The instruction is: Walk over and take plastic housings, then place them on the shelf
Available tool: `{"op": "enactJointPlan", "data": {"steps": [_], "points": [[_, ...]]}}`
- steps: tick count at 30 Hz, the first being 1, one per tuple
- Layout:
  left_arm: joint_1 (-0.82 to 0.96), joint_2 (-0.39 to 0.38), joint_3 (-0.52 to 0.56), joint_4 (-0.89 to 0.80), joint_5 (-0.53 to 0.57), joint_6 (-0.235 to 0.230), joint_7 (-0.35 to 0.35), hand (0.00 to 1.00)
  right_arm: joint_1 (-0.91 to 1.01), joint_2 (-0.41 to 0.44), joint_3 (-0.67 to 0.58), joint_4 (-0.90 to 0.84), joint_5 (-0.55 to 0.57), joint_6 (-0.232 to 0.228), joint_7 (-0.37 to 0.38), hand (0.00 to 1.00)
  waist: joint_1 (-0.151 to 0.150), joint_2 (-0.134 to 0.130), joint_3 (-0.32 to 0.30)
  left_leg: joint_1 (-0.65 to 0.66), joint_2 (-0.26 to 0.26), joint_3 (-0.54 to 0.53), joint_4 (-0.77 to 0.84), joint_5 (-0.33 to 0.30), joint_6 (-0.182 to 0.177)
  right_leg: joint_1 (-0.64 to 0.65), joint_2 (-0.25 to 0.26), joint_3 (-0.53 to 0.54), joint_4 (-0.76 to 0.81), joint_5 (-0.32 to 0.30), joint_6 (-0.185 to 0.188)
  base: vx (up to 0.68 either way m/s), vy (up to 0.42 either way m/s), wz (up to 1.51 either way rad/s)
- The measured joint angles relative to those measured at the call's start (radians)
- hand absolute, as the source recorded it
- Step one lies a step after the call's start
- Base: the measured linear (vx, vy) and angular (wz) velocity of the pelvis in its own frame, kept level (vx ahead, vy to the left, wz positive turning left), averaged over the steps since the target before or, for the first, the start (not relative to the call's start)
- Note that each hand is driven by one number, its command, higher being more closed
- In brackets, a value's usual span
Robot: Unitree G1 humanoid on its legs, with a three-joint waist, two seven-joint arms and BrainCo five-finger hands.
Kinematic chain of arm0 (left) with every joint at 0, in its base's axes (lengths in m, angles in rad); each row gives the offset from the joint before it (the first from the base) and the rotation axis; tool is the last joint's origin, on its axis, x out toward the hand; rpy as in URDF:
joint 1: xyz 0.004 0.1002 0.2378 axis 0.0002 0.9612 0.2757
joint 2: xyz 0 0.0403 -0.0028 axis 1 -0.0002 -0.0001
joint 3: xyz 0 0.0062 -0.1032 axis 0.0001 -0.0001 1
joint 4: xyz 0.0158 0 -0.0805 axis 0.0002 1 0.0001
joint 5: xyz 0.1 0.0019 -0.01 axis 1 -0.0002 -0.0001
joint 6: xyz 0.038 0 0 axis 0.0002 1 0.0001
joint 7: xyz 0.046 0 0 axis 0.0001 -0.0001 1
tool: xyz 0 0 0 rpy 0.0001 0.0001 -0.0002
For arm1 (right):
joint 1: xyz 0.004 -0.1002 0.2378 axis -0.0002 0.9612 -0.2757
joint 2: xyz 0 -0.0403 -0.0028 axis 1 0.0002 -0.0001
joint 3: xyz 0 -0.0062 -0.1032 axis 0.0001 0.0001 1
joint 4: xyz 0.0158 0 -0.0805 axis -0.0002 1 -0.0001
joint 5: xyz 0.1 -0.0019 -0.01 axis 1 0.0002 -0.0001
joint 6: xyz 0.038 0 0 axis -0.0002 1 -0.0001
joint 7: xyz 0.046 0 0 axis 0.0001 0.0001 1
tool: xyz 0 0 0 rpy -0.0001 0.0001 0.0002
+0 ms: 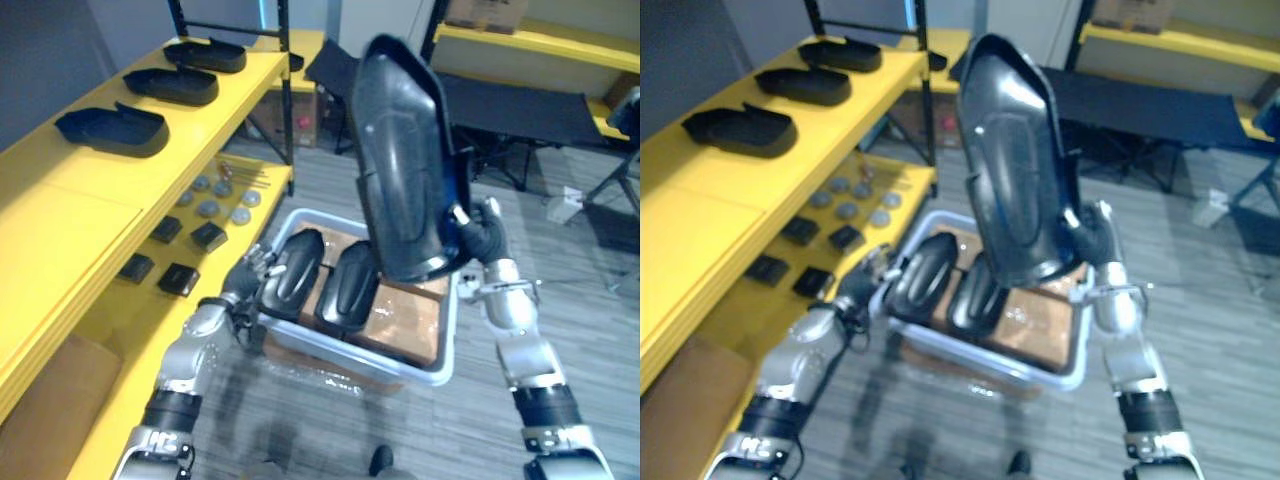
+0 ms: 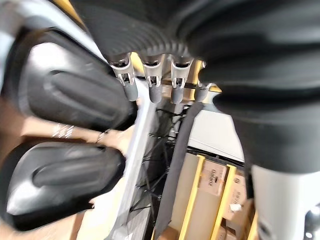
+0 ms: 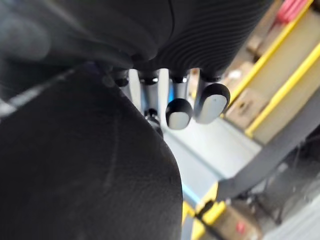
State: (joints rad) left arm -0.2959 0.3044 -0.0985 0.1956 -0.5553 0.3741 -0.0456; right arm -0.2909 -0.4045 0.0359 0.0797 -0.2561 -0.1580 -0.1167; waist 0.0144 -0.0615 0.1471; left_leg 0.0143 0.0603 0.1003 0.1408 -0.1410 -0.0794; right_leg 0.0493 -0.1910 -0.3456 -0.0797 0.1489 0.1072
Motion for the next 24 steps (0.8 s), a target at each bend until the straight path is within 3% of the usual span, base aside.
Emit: {"op": "enactJointPlan", "data": {"steps": [5, 13, 24], "points": [[-0.001, -0.023, -0.038, 0.080, -0.096, 0.044, 0.027, 0.00, 0.002, 0.002, 0.018, 0.015, 0.000, 0.000, 0.012, 1.00, -0.003, -0.002, -0.025, 0.002, -0.001, 0.003, -0.034, 0.027, -0.001, -0.015, 0.003, 0.003, 0.000, 0.008, -0.002, -0.05, -0.026, -0.01], [-0.001, -0.058, -0.065, 0.105, -0.143, 0.043, 0.028, 0.00, 0.003, 0.016, 0.052, 0.096, -0.008, -0.033, 0.040, 1.00, -0.003, -0.008, -0.059, 0.002, -0.002, 0.001, -0.034, 0.028, -0.001, -0.013, 0.000, 0.001, -0.001, 0.011, 0.000, 0.00, 0.000, 0.00], [-0.017, -0.059, -0.072, 0.132, -0.142, 0.032, 0.023, 0.00, 0.006, 0.022, 0.065, 0.183, -0.075, -0.036, 0.070, 1.00, -0.003, -0.008, -0.059, 0.003, -0.002, -0.006, -0.044, 0.044, 0.000, -0.012, 0.001, -0.004, -0.001, 0.019, -0.005, 0.00, -0.001, 0.00]]}}
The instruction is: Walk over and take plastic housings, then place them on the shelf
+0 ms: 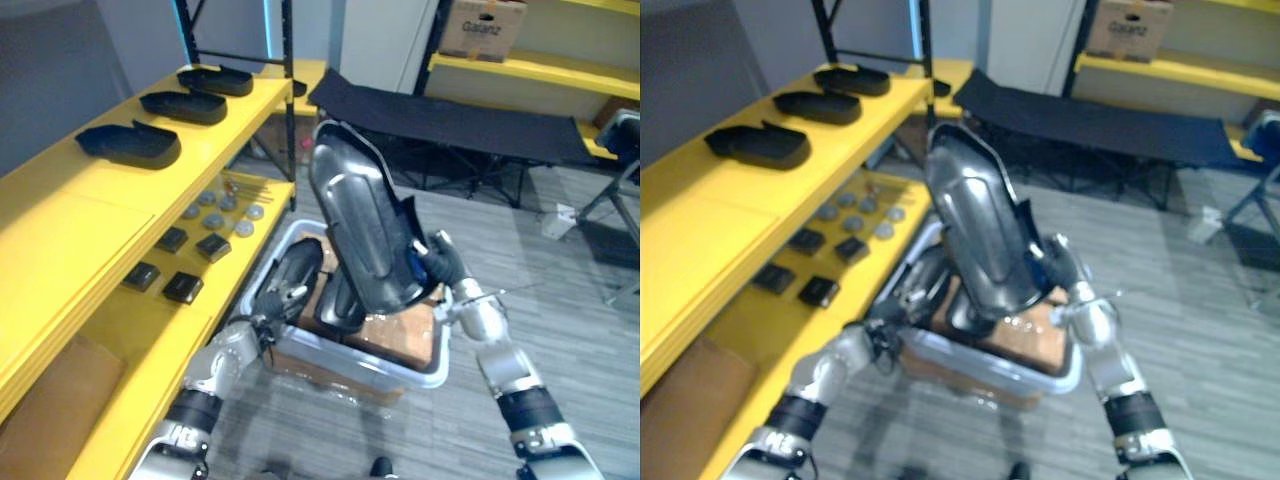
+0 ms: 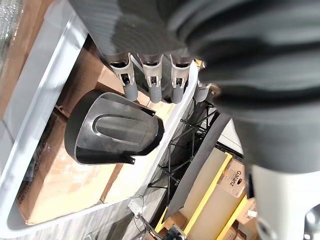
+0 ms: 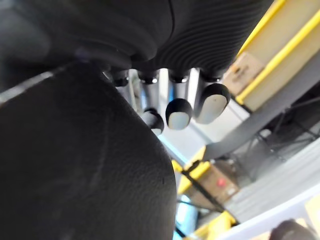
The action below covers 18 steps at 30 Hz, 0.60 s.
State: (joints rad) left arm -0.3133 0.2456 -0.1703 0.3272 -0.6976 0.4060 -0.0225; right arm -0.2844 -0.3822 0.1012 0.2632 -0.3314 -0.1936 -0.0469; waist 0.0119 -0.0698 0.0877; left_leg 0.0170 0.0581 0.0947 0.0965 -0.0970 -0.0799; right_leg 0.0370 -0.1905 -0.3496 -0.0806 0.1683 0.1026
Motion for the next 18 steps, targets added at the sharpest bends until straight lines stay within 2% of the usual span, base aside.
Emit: {"op": "enactJointPlan", "data": {"steps": [7, 12, 18], "points": [[0.000, 0.002, 0.002, 0.000, 0.000, -0.011, 0.000, 0.00, 0.012, 0.000, 0.000, 0.063, -0.028, -0.004, 0.016, 1.00, 0.000, -0.010, -0.014, 0.000, 0.001, 0.001, -0.003, 0.003, 0.000, -0.001, 0.000, 0.000, 0.000, 0.001, 0.000, 0.00, 0.000, 0.00], [0.000, 0.002, 0.013, -0.001, 0.000, -0.013, -0.001, 0.00, 0.027, 0.000, 0.000, 0.069, -0.037, -0.006, 0.050, 1.00, 0.000, -0.011, -0.014, 0.002, 0.000, 0.000, -0.021, 0.010, -0.001, -0.002, 0.000, -0.001, 0.000, 0.001, 0.000, 0.00, 0.000, 0.00], [0.000, 0.003, 0.040, -0.003, 0.000, -0.026, -0.002, 0.00, 0.030, 0.000, 0.000, 0.111, -0.044, -0.006, 0.052, 1.00, 0.000, -0.012, -0.015, 0.004, 0.000, -0.001, -0.020, 0.013, -0.002, -0.003, 0.000, -0.004, 0.000, 0.001, 0.000, 0.00, 0.000, 0.00]]}}
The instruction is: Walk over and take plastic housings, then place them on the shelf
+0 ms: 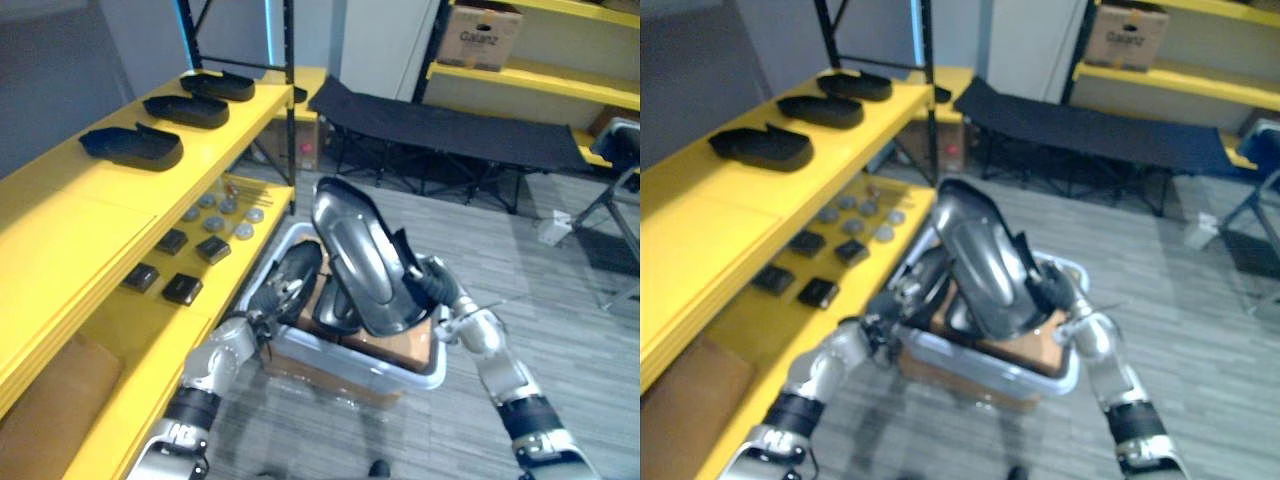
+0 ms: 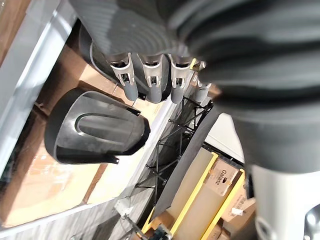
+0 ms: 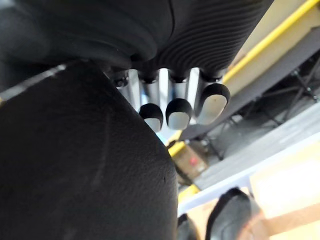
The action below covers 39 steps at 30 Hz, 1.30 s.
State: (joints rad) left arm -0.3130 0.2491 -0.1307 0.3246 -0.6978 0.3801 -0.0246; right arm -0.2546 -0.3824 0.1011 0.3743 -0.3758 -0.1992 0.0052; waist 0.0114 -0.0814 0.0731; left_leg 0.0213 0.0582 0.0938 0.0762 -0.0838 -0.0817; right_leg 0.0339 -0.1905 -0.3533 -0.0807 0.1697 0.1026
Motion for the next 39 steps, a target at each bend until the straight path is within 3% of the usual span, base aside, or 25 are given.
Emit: {"op": "enactJointPlan", "data": {"steps": [12, 18, 19, 25, 36, 39], "points": [[0.000, 0.001, -0.016, -0.054, 0.011, -0.001, -0.072, 0.00, -0.004, 0.000, 0.020, 0.034, -0.018, -0.017, 0.019, 1.00, 0.002, -0.004, -0.003, -0.003, 0.000, -0.006, 0.003, 0.003, 0.001, 0.002, 0.000, -0.005, 0.000, 0.002, 0.001, 0.00, 0.000, 0.00], [-0.002, 0.000, -0.091, -0.079, 0.050, 0.025, -0.112, 0.00, -0.019, 0.000, 0.053, 0.042, -0.023, -0.018, 0.019, 1.00, 0.002, -0.005, -0.005, -0.003, -0.003, -0.008, 0.004, 0.005, 0.002, 0.002, -0.002, -0.007, 0.000, 0.005, 0.001, -0.01, -0.002, 0.02], [-0.005, -0.024, -0.166, -0.078, 0.088, 0.037, -0.149, 0.00, -0.075, 0.001, 0.087, 0.082, -0.024, -0.018, 0.019, 1.00, 0.002, -0.005, -0.006, -0.007, -0.004, -0.029, 0.002, 0.012, 0.002, 0.006, -0.002, -0.023, 0.000, 0.005, 0.001, -0.04, -0.015, 0.15], [-0.027, -0.024, -0.248, -0.067, 0.128, 0.034, -0.186, 0.00, -0.129, 0.011, 0.152, 0.142, -0.032, -0.017, 0.019, 1.00, 0.004, -0.005, -0.006, -0.008, -0.003, -0.031, 0.001, 0.015, 0.001, 0.006, -0.002, -0.026, 0.000, 0.005, 0.001, -0.01, -0.003, 0.03], [-0.027, -0.022, -0.288, -0.058, 0.128, 0.027, -0.184, 0.00, -0.153, 0.022, 0.188, 0.167, -0.110, -0.016, -0.022, 1.00, 0.005, -0.005, -0.006, -0.006, -0.007, -0.038, 0.003, 0.016, 0.001, 0.013, -0.002, -0.032, 0.000, 0.005, 0.001, 0.00, 0.000, 0.00], [-0.023, -0.022, -0.296, -0.054, 0.128, 0.006, -0.180, 0.00, -0.153, 0.022, 0.193, 0.168, -0.110, -0.016, -0.033, 1.00, 0.005, -0.005, -0.006, -0.006, -0.007, -0.039, 0.003, 0.016, 0.001, 0.014, -0.002, -0.034, 0.000, 0.005, 0.001, 0.00, 0.000, 0.00]]}}
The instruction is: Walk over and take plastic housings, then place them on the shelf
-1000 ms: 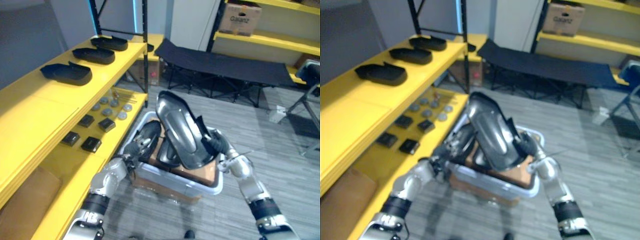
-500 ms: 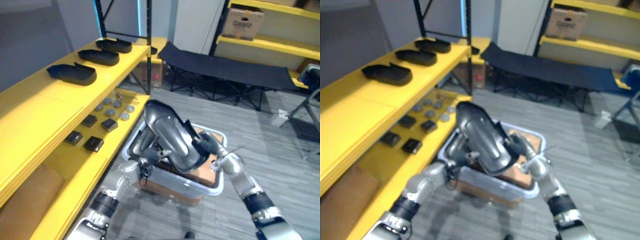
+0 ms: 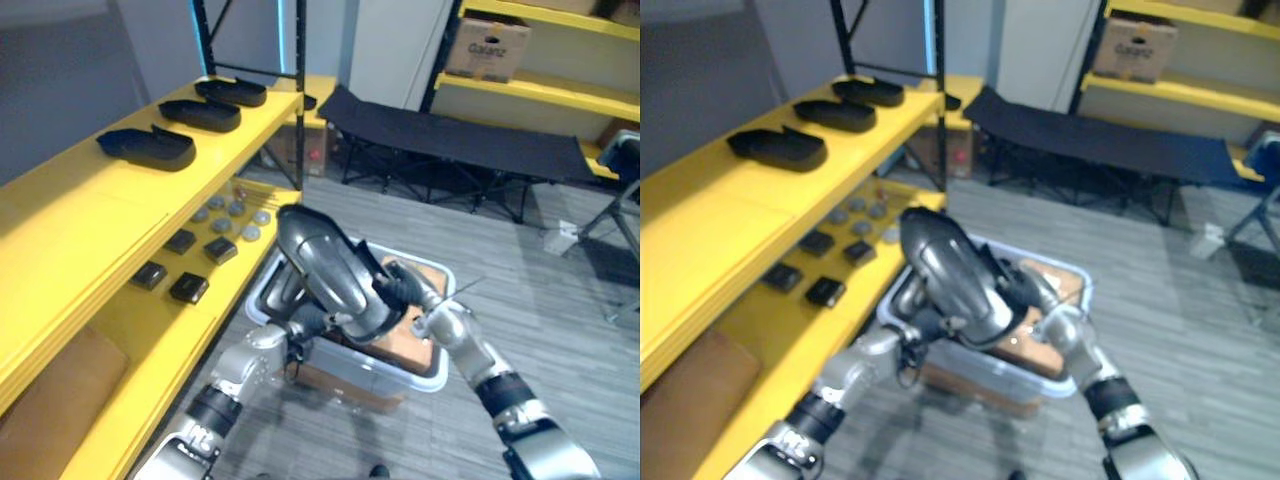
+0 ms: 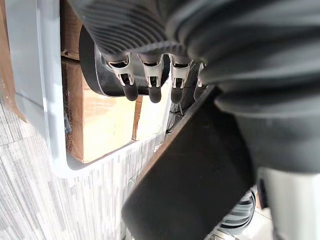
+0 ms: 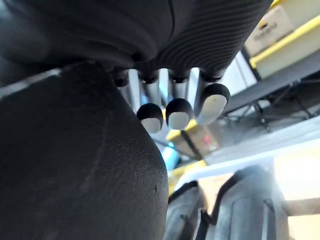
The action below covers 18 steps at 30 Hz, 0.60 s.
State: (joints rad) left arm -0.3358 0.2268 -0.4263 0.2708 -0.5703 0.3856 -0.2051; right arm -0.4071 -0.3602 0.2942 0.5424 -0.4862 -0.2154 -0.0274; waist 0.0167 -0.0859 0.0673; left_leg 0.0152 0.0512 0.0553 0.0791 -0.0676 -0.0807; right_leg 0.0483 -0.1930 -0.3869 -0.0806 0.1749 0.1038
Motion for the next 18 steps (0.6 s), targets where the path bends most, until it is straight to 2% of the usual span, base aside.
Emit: {"op": "enactJointPlan", "data": {"steps": [5, 10, 11, 18], "points": [[0.002, -0.001, -0.029, 0.017, -0.008, -0.018, 0.028, 0.00, 0.000, 0.001, 0.014, 0.016, -0.003, -0.002, -0.022, 1.00, 0.000, 0.000, 0.000, 0.000, 0.001, 0.000, -0.001, 0.000, -0.001, 0.002, 0.000, -0.003, 0.000, -0.001, -0.001, 0.00, 0.000, 0.00], [0.009, -0.008, -0.032, 0.017, -0.002, -0.084, 0.081, 0.00, 0.000, 0.006, 0.019, 0.018, 0.001, -0.002, -0.068, 1.00, 0.000, 0.000, 0.000, 0.000, 0.002, 0.000, -0.002, 0.001, -0.001, 0.002, 0.000, -0.003, 0.000, -0.001, -0.001, 0.00, 0.000, 0.00], [0.009, -0.009, -0.032, 0.017, 0.000, -0.097, 0.094, 1.00, 0.000, 0.006, 0.019, 0.018, 0.001, -0.003, -0.078, 1.00, 0.000, 0.000, 0.000, 0.001, 0.002, 0.001, -0.002, 0.001, -0.001, 0.002, 0.000, -0.003, 0.000, -0.001, -0.001, 0.00, 0.000, 0.00], [0.025, -0.030, -0.013, 0.017, 0.038, -0.186, 0.149, 1.00, 0.017, 0.020, -0.005, -0.018, 0.032, -0.006, -0.107, 1.00, 0.000, 0.000, 0.000, 0.002, 0.004, 0.007, -0.002, 0.001, -0.001, -0.002, 0.000, 0.002, 0.000, -0.001, -0.001, 0.00, 0.000, -0.01]]}}
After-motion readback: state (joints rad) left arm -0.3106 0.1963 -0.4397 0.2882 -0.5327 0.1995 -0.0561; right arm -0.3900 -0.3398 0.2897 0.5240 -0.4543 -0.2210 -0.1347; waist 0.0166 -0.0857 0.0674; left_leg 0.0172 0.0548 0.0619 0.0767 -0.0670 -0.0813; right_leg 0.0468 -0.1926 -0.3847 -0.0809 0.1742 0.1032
